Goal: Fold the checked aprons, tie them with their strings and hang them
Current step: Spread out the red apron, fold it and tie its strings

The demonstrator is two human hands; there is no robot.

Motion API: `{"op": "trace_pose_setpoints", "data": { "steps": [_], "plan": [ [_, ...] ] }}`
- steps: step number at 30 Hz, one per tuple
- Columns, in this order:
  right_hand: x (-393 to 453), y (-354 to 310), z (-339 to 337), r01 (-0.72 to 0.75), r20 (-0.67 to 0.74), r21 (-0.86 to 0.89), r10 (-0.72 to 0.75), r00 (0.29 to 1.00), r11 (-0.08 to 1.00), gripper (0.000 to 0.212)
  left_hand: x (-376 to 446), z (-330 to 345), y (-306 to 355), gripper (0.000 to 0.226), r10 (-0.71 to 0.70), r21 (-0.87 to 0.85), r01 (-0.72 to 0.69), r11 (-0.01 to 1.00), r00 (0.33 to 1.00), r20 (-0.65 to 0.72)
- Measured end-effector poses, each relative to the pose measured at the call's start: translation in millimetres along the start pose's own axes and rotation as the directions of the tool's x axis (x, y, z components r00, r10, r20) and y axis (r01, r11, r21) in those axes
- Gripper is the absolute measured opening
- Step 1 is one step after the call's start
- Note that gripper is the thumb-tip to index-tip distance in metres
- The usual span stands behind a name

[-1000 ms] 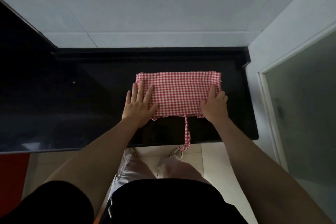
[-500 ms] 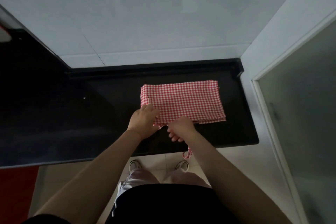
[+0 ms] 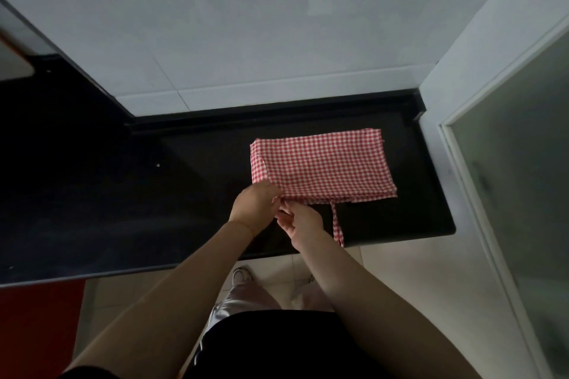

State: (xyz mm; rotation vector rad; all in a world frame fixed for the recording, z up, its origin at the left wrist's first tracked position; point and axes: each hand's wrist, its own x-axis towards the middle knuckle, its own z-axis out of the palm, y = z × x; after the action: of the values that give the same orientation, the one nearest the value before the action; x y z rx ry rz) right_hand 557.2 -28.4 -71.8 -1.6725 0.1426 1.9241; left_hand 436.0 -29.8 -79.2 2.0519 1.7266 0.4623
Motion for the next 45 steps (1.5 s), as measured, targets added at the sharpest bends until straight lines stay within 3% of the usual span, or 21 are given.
{"op": "trace_pose_setpoints", "data": {
  "steps": [4,6,9,11,13,15,16,18,20,21,23,25,28,31,33,39,43,45],
  "plan": [
    [2.0,1.1,0.0,-0.005,0.086,0.169,-0.010,0.996,0.986,0.014,-0.7,-0.7,0.8,0.017,-0.003,-0.001,0.003,1.000,0.998,0.064],
    [2.0,2.1,-2.8,0.007,0.118,0.156,-0.026,0.993,0.988,0.024,0.5,0.7,0.0,0.020,-0.028,0.072,0.018,0.997,0.989,0.145],
    [1.7,-5.6,-9.1,-0.022,0.022,0.100,0.019,1.000,0.995,0.020,-0.3,5.1,-3.0,0.022,-0.089,0.142,0.055,0.988,0.966,0.244],
    [-3.7,-16.4,-12.4,-0.035,-0.139,-0.082,0.023,0.990,0.996,0.009,0.7,7.3,-2.9,0.022,-0.126,0.131,0.094,0.987,0.956,0.263],
    [-12.0,-23.8,-22.2,0.017,-0.279,-0.268,-0.095,0.956,0.963,0.011,7.5,4.7,5.3,0.023,-0.195,0.149,0.156,0.976,0.932,0.304],
    [-14.7,-27.6,-34.1,0.239,-0.314,-0.404,-0.379,0.870,0.883,0.016,17.1,0.9,12.5,0.026,-0.248,0.222,0.175,0.959,0.899,0.362],
    [-14.5,-30.9,-40.5,0.381,-0.279,-0.474,-0.546,0.790,0.794,0.016,25.0,1.9,14.5,0.025,-0.264,0.270,0.159,0.949,0.872,0.413],
    [-11.3,-40.1,-48.3,0.542,-0.094,-0.705,-0.818,0.567,0.457,0.017,34.0,-0.7,18.4,0.029,-0.325,0.341,0.168,0.925,0.813,0.483],
    [1.5,-60.6,-55.4,0.472,0.137,-0.879,-0.915,0.379,0.064,0.012,42.6,2.9,19.9,0.027,-0.361,0.395,0.170,0.903,0.798,0.483],
    [12.9,-71.1,-59.3,0.419,0.242,-0.904,-0.912,0.332,-0.087,0.007,45.7,5.5,20.2,0.025,-0.369,0.414,0.177,0.893,0.814,0.449],
    [30.4,-85.8,-64.4,0.315,0.403,-0.899,-0.855,0.327,-0.304,0.026,49.5,5.3,22.4,0.027,-0.336,0.388,0.208,0.898,0.893,0.298],
    [51.1,-94.5,-71.5,0.238,0.502,-0.865,-0.768,0.398,-0.442,0.047,51.6,15.4,22.6,0.037,-0.174,0.396,0.079,0.915,0.963,0.208],
    [71.2,-99.4,-81.0,0.177,0.573,-0.806,-0.670,0.472,-0.565,0.060,58.1,28.2,21.5,0.063,-0.067,0.293,-0.003,0.956,0.972,0.227],
    [86.4,-102.2,-92.3,0.210,0.630,-0.759,-0.614,0.476,-0.616,0.061,63.8,45.6,12.3,0.060,-0.165,0.237,0.117,0.964,0.968,0.190],
    [95.3,-107.3,-103.6,0.247,0.647,-0.751,-0.606,0.464,-0.613,0.060,61.7,57.6,5.1,0.060,-0.164,0.316,0.101,0.943,0.970,0.180],
    [101.2,-130.7,-133.8,0.221,0.556,-0.826,-0.688,0.466,-0.518,0.057,59.4,72.6,-3.2,0.071,-0.180,0.380,0.111,0.918,0.972,0.150],
    [96.8,-138.2,-140.4,0.225,0.492,-0.869,-0.717,0.493,-0.441,0.058,62.9,67.1,-0.4,0.088,-0.206,0.404,0.101,0.909,0.953,0.224],
    [88.9,-137.0,-134.5,0.214,0.433,-0.901,-0.771,0.466,-0.377,0.060,65.0,61.5,1.5,0.096,-0.208,0.415,0.074,0.907,0.934,0.289]
  ]
}}
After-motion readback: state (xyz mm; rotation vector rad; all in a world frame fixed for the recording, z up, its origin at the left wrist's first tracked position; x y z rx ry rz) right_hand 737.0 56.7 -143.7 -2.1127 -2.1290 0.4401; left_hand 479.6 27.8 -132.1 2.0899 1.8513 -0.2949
